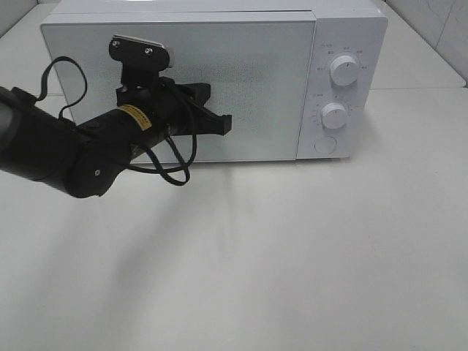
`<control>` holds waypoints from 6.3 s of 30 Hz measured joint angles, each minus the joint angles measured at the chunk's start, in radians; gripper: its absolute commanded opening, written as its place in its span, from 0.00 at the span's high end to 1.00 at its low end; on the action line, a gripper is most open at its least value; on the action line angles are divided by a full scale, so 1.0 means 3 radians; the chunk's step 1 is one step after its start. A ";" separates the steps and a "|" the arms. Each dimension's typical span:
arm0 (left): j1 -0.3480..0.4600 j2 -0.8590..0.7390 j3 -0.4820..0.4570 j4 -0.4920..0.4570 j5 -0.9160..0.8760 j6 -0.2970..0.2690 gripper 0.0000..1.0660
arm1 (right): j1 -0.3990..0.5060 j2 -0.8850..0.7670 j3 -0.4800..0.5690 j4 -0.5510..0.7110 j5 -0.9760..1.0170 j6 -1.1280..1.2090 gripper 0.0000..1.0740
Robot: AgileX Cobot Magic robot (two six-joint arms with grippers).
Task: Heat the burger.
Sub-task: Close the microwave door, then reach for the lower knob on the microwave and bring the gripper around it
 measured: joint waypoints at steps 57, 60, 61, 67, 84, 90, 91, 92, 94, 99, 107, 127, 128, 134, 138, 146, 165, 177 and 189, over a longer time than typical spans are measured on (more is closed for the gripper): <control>-0.0397 -0.2063 -0.0227 -0.0047 0.4890 -0.0050 0.04 | 0.0000 0.0000 0.0000 0.0000 0.0000 0.0000 0.10; -0.0397 -0.2127 -0.0227 -0.0043 0.4980 -0.0050 0.04 | 0.0000 0.0000 0.0000 0.0000 0.0000 0.0000 0.10; -0.0397 -0.2127 -0.0227 -0.0043 0.4980 -0.0050 0.04 | 0.0000 0.0000 0.0000 0.0000 0.0000 0.0000 0.10; -0.0180 -0.2170 -0.0227 -0.0033 0.5283 -0.0050 0.04 | 0.0000 0.0000 0.0000 0.0000 0.0000 0.0000 0.10; 0.0873 -0.2450 -0.0227 0.0010 0.6287 -0.0050 0.04 | 0.0000 0.0000 0.0000 0.0000 0.0000 0.0000 0.10; 0.1503 -0.2647 -0.0227 0.0137 0.6593 0.0040 0.05 | 0.0000 0.0000 0.0000 0.0000 0.0000 0.0000 0.10; 0.1583 -0.2687 -0.0227 0.0140 0.6600 0.0057 0.05 | 0.0000 0.0000 0.0000 0.0000 0.0000 0.0000 0.10; 0.1583 -0.2687 -0.0227 0.0140 0.6600 0.0057 0.05 | 0.0000 0.0000 0.0000 0.0000 0.0000 0.0000 0.10; 0.1723 -0.2767 -0.0227 0.0140 0.6610 0.0077 0.05 | 0.0000 0.0000 0.0000 0.0000 0.0000 0.0000 0.10; 0.1910 -0.3063 -0.0077 0.0143 0.6603 0.0303 0.05 | 0.0000 0.0000 0.0000 0.0000 0.0000 0.0000 0.10; 0.1913 -0.4077 0.0693 -0.0173 0.6467 0.0380 0.05 | 0.0000 0.0000 0.0000 0.0000 0.0000 0.0000 0.10; 0.1913 -0.6343 0.1577 -0.0197 0.6367 0.0287 0.05 | 0.0000 0.0000 0.0000 0.0000 0.0000 0.0000 0.10; 0.1913 -0.6493 0.1583 -0.0153 0.6367 0.0240 0.05 | 0.0000 0.0000 0.0000 0.0000 0.0000 0.0000 0.10; 0.1913 -0.6867 0.1590 0.0050 0.6353 0.0003 0.06 | 0.0000 0.0000 0.0000 0.0000 0.0000 0.0000 0.10; 0.1913 -0.6883 0.1593 0.0087 0.6350 -0.0037 0.06 | 0.0000 0.0000 0.0000 0.0000 0.0000 0.0000 0.10; 0.1913 -0.6883 0.1593 0.0103 0.6350 -0.0047 0.06 | 0.0000 0.0000 0.0000 0.0000 0.0000 0.0000 0.10; 0.1913 -0.6883 0.1593 0.0103 0.6350 -0.0047 0.06 | 0.0000 0.0000 0.0000 0.0000 0.0000 0.0000 0.10; 0.1913 -0.6883 0.1593 0.0103 0.6350 -0.0047 0.06 | 0.0000 0.0000 0.0000 0.0000 0.0000 0.0000 0.10; 0.1913 -0.6883 0.1593 0.0103 0.6350 -0.0047 0.06 | 0.0000 0.0257 -0.0087 0.0000 -0.0407 0.0000 0.10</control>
